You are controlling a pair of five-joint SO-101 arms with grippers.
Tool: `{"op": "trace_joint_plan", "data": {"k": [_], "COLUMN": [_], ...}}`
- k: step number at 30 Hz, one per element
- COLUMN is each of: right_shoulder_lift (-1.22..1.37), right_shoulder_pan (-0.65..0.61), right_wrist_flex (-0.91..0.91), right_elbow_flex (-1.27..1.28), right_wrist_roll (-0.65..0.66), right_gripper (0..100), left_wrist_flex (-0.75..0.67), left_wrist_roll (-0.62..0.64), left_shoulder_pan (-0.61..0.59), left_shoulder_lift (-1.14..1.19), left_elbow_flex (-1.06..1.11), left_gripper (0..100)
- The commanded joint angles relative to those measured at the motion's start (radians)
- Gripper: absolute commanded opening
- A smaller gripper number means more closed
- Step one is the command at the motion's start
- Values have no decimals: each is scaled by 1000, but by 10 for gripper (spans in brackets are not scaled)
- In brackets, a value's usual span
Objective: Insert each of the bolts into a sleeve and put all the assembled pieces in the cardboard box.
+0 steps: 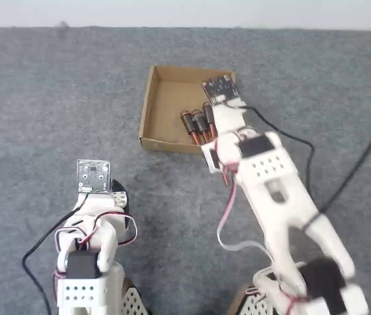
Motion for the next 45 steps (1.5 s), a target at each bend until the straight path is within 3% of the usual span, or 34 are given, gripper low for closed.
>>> {"op": "trace_joint_plan", "data": {"k": [1,11,19,22,36,45], "right_shoulder_lift": [114,463,621,668,829,840], "right_shoulder_pan": [41,101,101,101,82,84], "right_wrist_flex": [65,251,252,251,-8,-90], "right_elbow_flex": [-227,-664,-830,-879,-910,-910], "right_wrist_roll": [-29,-31,-35,-95,-238,-242], "right_gripper": [6,6,6,6,6,6], "left_wrist_flex": [11,11,11,11,11,11], "left_wrist_roll": [-8,-8,-8,-8,-8,-8], "left_shoulder_pan": [-9,-9,-9,-9,-9,-9], "left_shoulder_lift": [-12,-12,-12,-12,-12,-12], "left_elbow_flex": [-19,-19,-19,-19,-19,-19], "left_gripper": [11,11,11,11,11,11]}}
